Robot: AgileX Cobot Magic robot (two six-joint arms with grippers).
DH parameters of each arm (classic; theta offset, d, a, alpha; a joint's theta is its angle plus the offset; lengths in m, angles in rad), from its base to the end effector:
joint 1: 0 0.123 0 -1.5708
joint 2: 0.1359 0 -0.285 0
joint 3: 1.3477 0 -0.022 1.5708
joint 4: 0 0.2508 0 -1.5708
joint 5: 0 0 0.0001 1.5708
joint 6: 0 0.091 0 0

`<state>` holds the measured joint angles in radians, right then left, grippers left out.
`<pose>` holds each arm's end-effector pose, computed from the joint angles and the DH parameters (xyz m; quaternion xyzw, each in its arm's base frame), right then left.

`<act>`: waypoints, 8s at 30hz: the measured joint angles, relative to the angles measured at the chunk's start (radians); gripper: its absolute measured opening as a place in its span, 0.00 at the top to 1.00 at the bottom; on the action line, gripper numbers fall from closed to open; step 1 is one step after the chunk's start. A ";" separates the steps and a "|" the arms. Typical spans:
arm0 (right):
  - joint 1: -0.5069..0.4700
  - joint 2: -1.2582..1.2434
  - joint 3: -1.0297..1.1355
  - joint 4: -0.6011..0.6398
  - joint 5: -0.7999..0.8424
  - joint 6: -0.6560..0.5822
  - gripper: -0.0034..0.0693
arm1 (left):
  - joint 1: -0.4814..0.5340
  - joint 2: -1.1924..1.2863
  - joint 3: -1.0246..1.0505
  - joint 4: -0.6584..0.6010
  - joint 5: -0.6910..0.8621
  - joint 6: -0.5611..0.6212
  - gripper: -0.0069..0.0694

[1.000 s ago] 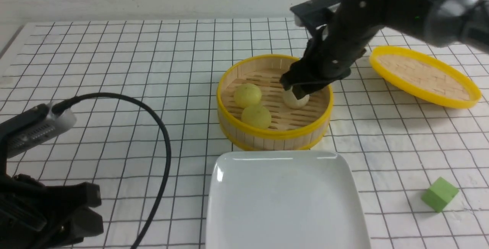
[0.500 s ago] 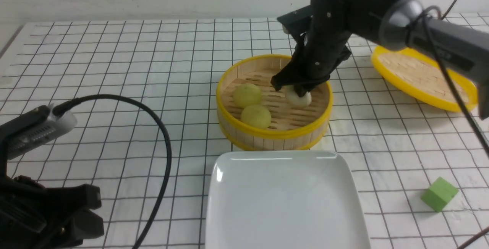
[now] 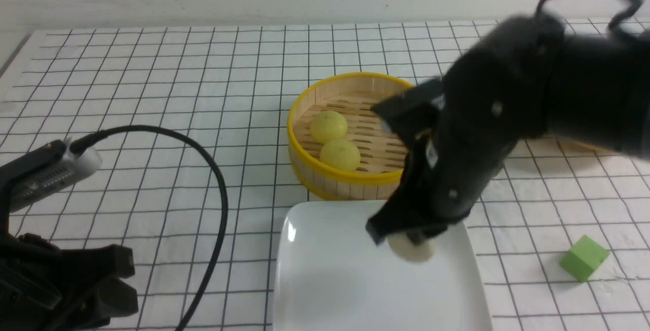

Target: Put the steamed buns into the plate on the white-black tablecloth.

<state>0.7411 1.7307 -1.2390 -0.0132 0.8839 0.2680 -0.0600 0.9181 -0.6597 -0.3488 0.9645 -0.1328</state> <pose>0.2570 0.2340 0.2297 -0.2353 0.9617 0.0631 0.1259 0.1473 -0.0345 0.2716 -0.1007 0.9586 -0.1803 0.1961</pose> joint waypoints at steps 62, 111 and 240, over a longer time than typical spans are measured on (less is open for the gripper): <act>-0.292 -0.821 0.507 -0.025 0.047 -0.111 0.95 | -0.419 1.264 -1.208 0.100 0.008 -0.113 0.73; -0.292 -0.824 0.507 -0.025 0.051 -0.111 0.92 | -0.568 1.131 -1.333 0.389 0.191 -0.278 0.32; -0.638 -1.743 1.220 0.103 -0.440 -0.327 0.95 | -0.768 0.668 -0.769 0.552 0.076 -0.229 0.89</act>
<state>0.1032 -0.0118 -0.0190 0.0894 0.4441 -0.0586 -0.8282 1.5862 -1.4288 0.2035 1.0406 -0.3618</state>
